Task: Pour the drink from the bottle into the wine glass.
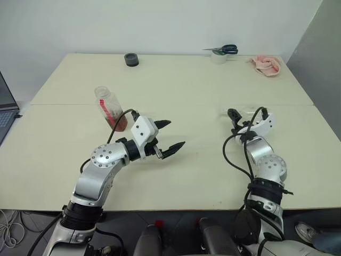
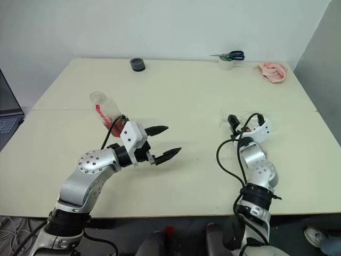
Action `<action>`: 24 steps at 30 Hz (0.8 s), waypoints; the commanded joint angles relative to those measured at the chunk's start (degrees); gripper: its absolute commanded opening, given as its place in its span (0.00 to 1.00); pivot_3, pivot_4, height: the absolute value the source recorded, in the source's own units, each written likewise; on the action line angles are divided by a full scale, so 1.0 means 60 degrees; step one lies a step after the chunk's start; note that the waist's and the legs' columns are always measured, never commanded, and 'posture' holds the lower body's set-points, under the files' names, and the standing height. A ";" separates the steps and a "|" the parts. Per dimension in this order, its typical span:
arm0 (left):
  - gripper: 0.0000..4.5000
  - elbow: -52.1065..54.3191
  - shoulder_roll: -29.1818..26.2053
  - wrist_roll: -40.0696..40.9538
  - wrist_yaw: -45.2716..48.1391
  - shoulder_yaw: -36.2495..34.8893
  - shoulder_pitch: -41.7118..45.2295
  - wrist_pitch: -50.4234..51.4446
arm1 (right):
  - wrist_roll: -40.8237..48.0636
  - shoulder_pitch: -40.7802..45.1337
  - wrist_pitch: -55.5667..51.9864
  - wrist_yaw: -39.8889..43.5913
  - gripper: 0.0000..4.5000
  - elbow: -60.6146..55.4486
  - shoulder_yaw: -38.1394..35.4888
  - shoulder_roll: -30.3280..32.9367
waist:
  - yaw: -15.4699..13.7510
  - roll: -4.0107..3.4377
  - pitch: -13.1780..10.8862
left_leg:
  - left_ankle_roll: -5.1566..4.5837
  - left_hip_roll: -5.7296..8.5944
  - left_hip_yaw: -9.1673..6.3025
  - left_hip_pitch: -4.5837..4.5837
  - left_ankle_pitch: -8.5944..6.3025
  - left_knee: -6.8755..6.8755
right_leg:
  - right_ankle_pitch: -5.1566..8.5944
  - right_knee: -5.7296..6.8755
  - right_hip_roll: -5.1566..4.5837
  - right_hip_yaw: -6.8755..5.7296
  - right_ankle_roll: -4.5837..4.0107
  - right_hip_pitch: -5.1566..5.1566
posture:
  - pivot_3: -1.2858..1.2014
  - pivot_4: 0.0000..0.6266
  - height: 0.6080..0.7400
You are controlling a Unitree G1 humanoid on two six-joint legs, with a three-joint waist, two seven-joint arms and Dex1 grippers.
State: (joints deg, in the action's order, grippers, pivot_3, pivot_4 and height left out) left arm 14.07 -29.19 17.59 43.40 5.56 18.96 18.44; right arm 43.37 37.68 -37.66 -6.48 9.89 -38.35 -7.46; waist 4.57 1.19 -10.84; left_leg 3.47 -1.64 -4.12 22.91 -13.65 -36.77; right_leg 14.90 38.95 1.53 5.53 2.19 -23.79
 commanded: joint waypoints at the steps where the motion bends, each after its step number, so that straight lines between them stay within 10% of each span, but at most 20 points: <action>1: 1.00 0.0218 0.0002 -0.0015 -0.0018 -0.0196 0.0174 -0.0228 | 0.0787 0.0653 0.1164 -0.0063 1.00 0.0733 -0.0427 -0.0154 | 0.0006 -0.0001 -0.0001 | 0.0000 0.0000 0.0000 0.0000 0.0000 0.0000 | 0.0000 0.0000 0.0000 0.0001 0.0000 0.0000 | 0.52 0.24 1.00; 14: 1.00 0.0260 0.0004 -0.0227 -0.0269 -0.0223 0.0170 -0.0214 | 0.1418 0.1805 0.3341 0.0422 1.00 0.3727 -0.0611 0.0252 | 0.0046 -0.0002 -0.0001 | -0.0001 -0.0005 0.0001 -0.0003 0.0000 0.0001 | 0.0000 0.0001 0.0008 0.0004 0.0000 -0.0001 | 0.52 0.24 1.00; 24: 1.00 0.0222 -0.0375 -0.0303 -0.0367 -0.0727 0.0072 -0.0174 | 0.1459 0.2334 0.4874 0.0372 0.30 0.5641 -0.0853 0.0558 | 0.0063 -0.0002 0.0000 | -0.0001 -0.0006 0.0001 -0.0007 0.0000 0.0004 | 0.0000 -0.0001 0.0009 0.0006 0.0000 0.0003 | 0.52 0.24 1.00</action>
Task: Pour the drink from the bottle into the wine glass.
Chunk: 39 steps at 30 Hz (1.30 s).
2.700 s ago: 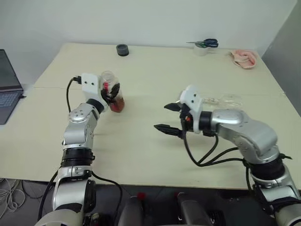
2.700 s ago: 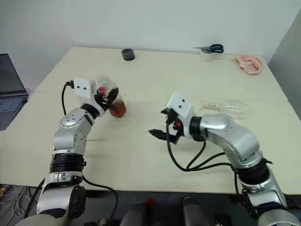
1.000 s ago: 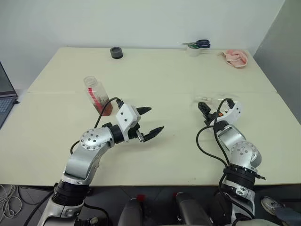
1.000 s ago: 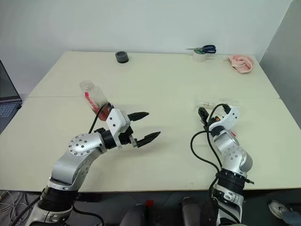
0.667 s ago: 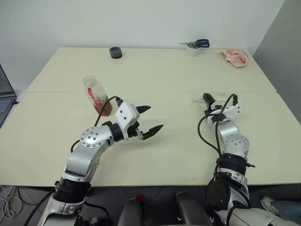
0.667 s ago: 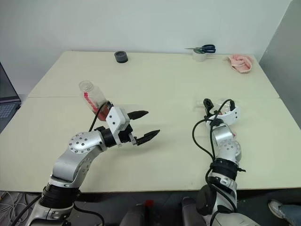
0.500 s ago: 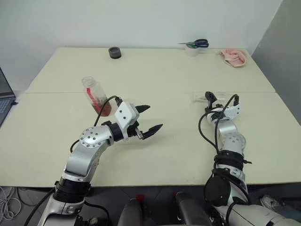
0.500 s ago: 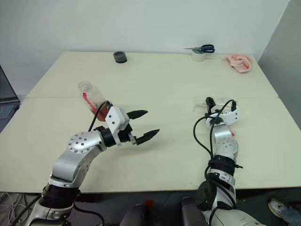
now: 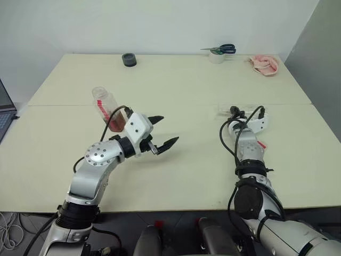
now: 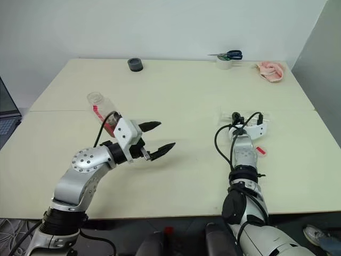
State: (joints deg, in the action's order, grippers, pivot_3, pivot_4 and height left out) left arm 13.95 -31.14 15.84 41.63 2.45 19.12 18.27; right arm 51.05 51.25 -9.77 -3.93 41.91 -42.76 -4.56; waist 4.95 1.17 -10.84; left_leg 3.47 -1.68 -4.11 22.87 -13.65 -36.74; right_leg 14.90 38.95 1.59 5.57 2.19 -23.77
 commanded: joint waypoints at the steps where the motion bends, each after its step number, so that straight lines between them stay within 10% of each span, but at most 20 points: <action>1: 1.00 0.0260 -0.0051 -0.0018 -0.0076 -0.0219 0.0039 -0.0135 | 0.0185 0.0068 0.0260 -0.0053 0.23 0.0353 -0.0114 0.0060 | 0.0001 0.0004 0.0003 | 0.0000 0.0000 0.0000 -0.0004 0.0000 -0.0002 | 0.0000 0.0000 0.0000 0.0000 0.0000 0.0005 | 0.52 0.24 1.00; 4: 1.00 0.0306 -0.0014 -0.0055 -0.0133 -0.0248 0.0051 -0.0101 | 0.0135 0.0068 0.0238 -0.0084 0.05 0.0229 0.0058 0.0010 | 0.0004 0.0005 0.0004 | 0.0000 0.0000 -0.0001 -0.0019 0.0000 -0.0006 | 0.0001 -0.0002 0.0000 -0.0001 0.0002 0.0021 | 0.52 0.24 1.00; 12: 1.00 0.0615 -0.0085 0.0095 -0.0310 -0.0576 -0.0437 -0.0061 | -0.3397 -0.0602 -0.0911 0.2085 0.05 -0.4944 0.5405 0.1101 | 0.0012 -0.0050 -0.0028 | 0.0001 0.0000 0.0019 0.0057 0.0001 0.0011 | -0.0010 0.0010 -0.0001 0.0024 -0.0018 -0.0083 | 0.52 0.24 1.00; 18: 1.00 0.0955 -0.0082 0.0333 -0.0321 -0.0950 -0.1032 0.0061 | -0.6314 -0.1768 0.0839 0.4180 0.05 -0.5167 0.8790 0.1803 | 0.0005 -0.0008 0.0002 | 0.0001 -0.0009 0.0017 -0.0006 0.0001 0.0090 | 0.0016 0.0002 0.0000 0.0012 -0.0024 -0.0053 | 0.52 0.24 1.00; 35: 1.00 0.2493 -0.0136 0.1699 -0.0928 -0.2153 -0.2427 0.1317 | -0.7221 -0.1805 0.3030 0.5313 0.05 -0.1246 0.8753 0.0938 | -0.0035 0.0000 -0.0003 | 0.0006 0.0000 0.0011 0.0004 0.0003 0.0069 | 0.0002 0.0009 -0.0017 0.0002 -0.0051 -0.0052 | 0.52 0.24 1.00; 39: 1.00 0.2535 -0.0145 0.1688 -0.1021 -0.2153 -0.2433 0.1362 | -0.7293 -0.1707 0.3190 0.5370 0.34 -0.0988 0.8592 0.0905 | -0.0033 0.0001 -0.0003 | 0.0006 0.0000 0.0012 -0.0003 0.0003 0.0069 | 0.0006 0.0010 -0.0017 0.0004 -0.0044 -0.0048 | 0.52 0.24 1.00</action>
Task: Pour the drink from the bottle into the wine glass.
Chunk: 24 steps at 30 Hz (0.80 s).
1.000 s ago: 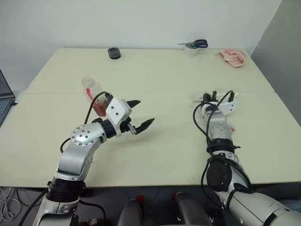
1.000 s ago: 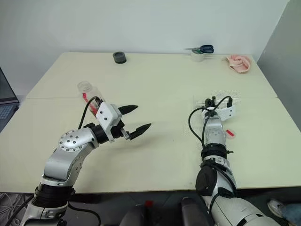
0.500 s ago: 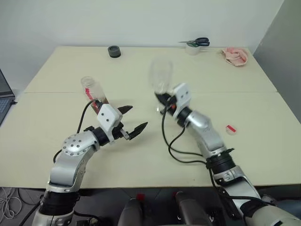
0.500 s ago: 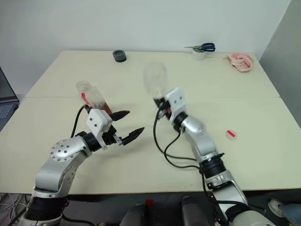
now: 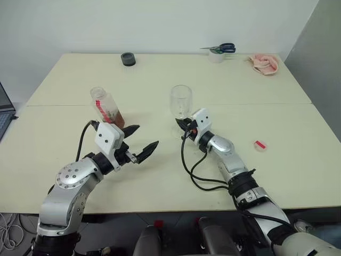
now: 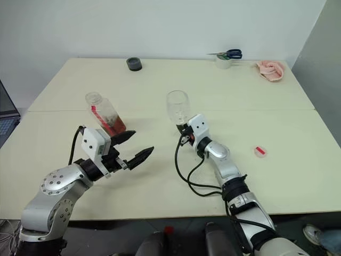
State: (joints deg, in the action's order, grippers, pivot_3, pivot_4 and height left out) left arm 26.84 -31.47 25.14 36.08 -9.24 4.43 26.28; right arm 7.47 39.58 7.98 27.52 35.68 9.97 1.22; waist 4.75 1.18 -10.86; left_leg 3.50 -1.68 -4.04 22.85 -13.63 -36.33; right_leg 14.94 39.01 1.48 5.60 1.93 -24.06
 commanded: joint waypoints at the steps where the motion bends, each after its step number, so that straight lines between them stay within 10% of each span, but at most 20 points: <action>1: 1.00 0.0383 -0.0095 0.0140 -0.0109 -0.0201 0.0018 0.0026 | -0.0056 0.0266 0.0280 0.0128 0.42 0.0105 -0.0213 -0.0058 | 0.0000 0.0000 0.0000 | 0.0000 -0.0001 -0.0001 -0.0001 0.0000 0.0000 | -0.0001 0.0001 0.0002 -0.0001 -0.0001 0.0000 | 0.52 0.24 1.00; 8: 1.00 0.0038 0.0012 0.0023 -0.0313 -0.0299 0.0096 -0.0068 | -0.0138 -0.0251 -0.0236 0.0427 0.98 -0.1469 -0.0219 0.0532 | -0.0005 0.0000 0.0000 | 0.0001 0.0002 -0.0002 0.0005 0.0000 0.0000 | -0.0005 -0.0001 0.0000 -0.0002 -0.0008 -0.0001 | 0.52 0.24 1.00; 15: 1.00 -0.0266 0.0781 -0.0049 -0.1131 -0.0991 -0.0999 -0.0612 | 0.1829 -0.1595 -0.5259 0.2507 0.99 -0.6769 -0.0803 0.3541 | -0.0097 -0.0002 -0.0001 | 0.0002 0.0017 -0.0007 0.0012 -0.0001 0.0003 | -0.0004 -0.0005 -0.0031 -0.0008 -0.0007 -0.0001 | 0.52 0.24 1.00; 19: 1.00 -0.0210 0.1584 0.0107 -0.1920 -0.1369 -0.1479 -0.0795 | 0.3160 -0.0778 -0.7311 0.4561 0.99 -0.7907 -0.1506 0.6456 | -0.0133 -0.0005 -0.0007 | 0.0000 0.0027 0.0004 0.0012 -0.0001 -0.0016 | 0.0013 -0.0009 -0.0037 -0.0003 0.0023 0.0006 | 0.52 0.24 1.00; 24: 1.00 -0.0478 0.1851 -0.0090 -0.2577 -0.1674 -0.1309 -0.0873 | 0.3891 0.1561 -0.8335 0.5445 0.99 -0.7900 -0.1259 0.7057 | 0.0011 0.0001 -0.0006 | -0.0004 -0.0021 -0.0004 -0.0036 -0.0002 -0.0048 | 0.0003 0.0000 0.0036 0.0000 0.0010 0.0046 | 0.52 0.24 1.00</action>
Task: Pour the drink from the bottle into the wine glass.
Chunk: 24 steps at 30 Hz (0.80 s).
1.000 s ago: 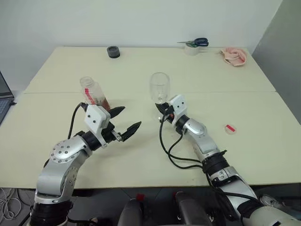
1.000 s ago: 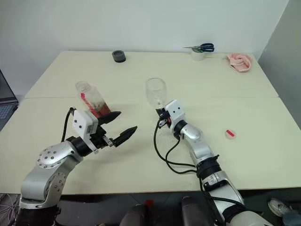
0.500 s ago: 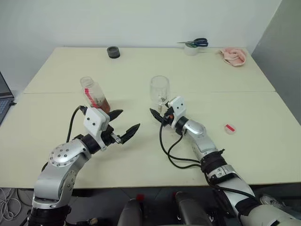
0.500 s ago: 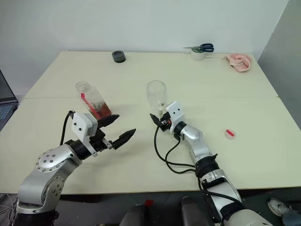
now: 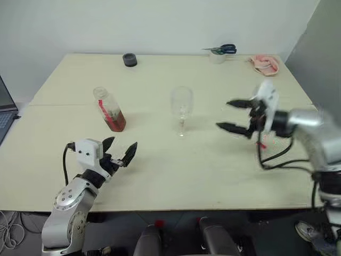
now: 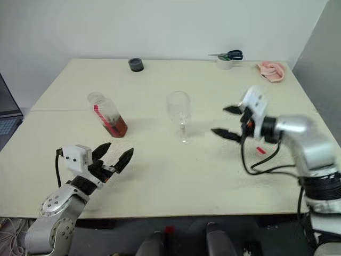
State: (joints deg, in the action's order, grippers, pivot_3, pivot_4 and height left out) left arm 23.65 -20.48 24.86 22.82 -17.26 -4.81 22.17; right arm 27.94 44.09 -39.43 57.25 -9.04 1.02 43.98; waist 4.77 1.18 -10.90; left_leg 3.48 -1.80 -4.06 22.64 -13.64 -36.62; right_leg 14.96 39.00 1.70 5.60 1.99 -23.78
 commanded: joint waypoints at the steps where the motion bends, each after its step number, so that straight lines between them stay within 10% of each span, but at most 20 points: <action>1: 1.00 -0.0009 -0.0006 0.0015 -0.0529 -0.0498 0.0409 -0.0149 | 0.0524 0.1208 -0.0484 0.0478 0.99 -0.0464 0.0378 -0.0292 | 0.0009 0.0001 0.0000 | 0.0000 -0.0004 -0.0003 -0.0008 0.0000 0.0004 | 0.0003 -0.0001 0.0005 -0.0002 -0.0003 0.0008 | 0.52 0.24 1.00; 24: 1.00 -0.3817 -0.2769 -0.0623 0.0871 -0.0261 0.4191 -0.0128 | 0.0449 0.2814 -0.1394 -0.0105 0.99 -0.0208 0.1019 -0.1836 | -0.0250 0.0006 0.0000 | 0.0004 0.0021 -0.0006 0.0063 -0.0002 -0.0010 | 0.0004 -0.0005 -0.0031 -0.0020 0.0003 -0.0045 | 0.52 0.24 1.00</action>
State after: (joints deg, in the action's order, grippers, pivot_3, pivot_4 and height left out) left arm 1.83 -36.15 21.76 26.69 -19.04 19.17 23.63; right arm 30.40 59.14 -47.97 57.20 -8.73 8.13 32.91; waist 3.27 1.22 -10.90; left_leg 3.50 -1.68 -4.10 23.02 -13.65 -36.66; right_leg 14.95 38.98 1.51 5.48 1.95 -24.06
